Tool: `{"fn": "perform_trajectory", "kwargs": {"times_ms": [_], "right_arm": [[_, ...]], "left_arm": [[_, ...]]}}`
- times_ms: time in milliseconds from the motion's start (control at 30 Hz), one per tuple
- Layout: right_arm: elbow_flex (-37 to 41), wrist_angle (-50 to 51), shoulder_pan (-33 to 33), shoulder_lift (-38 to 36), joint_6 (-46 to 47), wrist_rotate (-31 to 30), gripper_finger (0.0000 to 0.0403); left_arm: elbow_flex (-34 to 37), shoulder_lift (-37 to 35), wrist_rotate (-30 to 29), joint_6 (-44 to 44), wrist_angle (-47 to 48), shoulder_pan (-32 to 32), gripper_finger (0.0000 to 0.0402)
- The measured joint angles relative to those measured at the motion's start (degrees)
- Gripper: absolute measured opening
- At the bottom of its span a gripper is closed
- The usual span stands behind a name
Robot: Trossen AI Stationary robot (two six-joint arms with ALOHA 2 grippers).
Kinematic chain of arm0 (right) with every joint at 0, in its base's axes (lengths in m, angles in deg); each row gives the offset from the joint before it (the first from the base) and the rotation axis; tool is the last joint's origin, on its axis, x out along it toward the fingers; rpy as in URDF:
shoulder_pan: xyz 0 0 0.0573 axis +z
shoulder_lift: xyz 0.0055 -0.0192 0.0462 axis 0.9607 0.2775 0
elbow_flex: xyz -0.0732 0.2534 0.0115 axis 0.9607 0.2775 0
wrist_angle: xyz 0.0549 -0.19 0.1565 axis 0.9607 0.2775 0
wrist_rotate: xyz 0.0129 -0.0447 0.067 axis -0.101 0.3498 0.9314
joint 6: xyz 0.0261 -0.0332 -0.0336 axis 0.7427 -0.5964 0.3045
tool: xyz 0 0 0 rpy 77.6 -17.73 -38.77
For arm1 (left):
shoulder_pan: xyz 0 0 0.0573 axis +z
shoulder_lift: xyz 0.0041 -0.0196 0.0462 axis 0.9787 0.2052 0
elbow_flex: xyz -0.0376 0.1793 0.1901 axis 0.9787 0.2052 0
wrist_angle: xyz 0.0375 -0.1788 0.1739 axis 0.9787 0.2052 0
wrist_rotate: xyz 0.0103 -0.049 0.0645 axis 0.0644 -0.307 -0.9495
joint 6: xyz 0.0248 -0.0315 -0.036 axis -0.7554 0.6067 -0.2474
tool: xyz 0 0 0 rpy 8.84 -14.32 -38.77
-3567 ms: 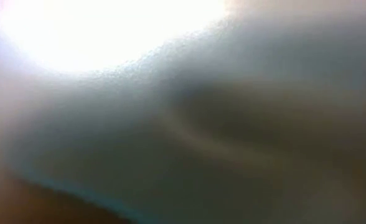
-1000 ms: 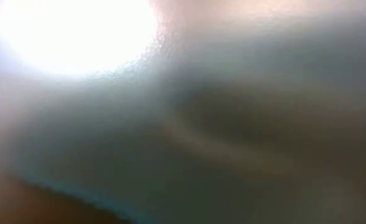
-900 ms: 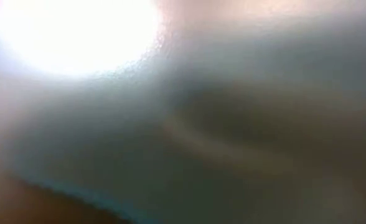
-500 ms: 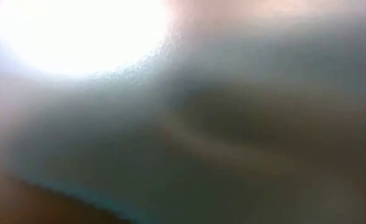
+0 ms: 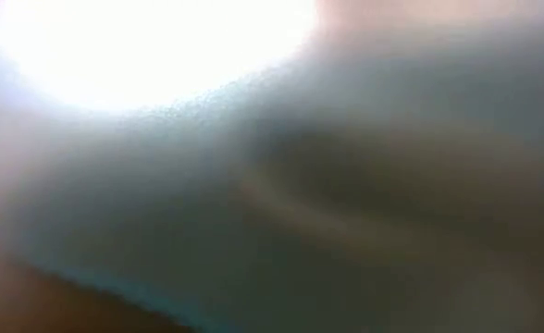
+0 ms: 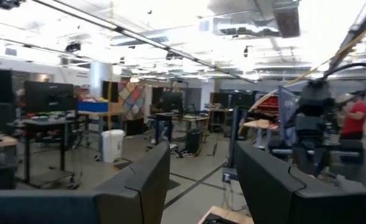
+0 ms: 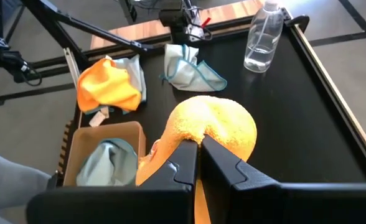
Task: Sort microfiber towel by color & place in baskets
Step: Put the top orange microfiber towel into the transparent bin
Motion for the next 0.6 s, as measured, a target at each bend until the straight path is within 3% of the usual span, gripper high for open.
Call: {"fn": "perform_trajectory", "kwargs": {"times_ms": [267, 600], "right_arm": [[9.1, -3.3, 0.0, -8.1, -1.4, 0.0, 0.0009], [29.2, -13.0, 0.0, -19.6, -1.4, 0.6, 0.0009]], "left_arm": [[0.0, 3.7, 0.7, -0.9, -4.5, 0.0, 0.0165], [0.0, 5.3, 4.3, -2.4, -10.9, 0.0, 0.0165]]}}
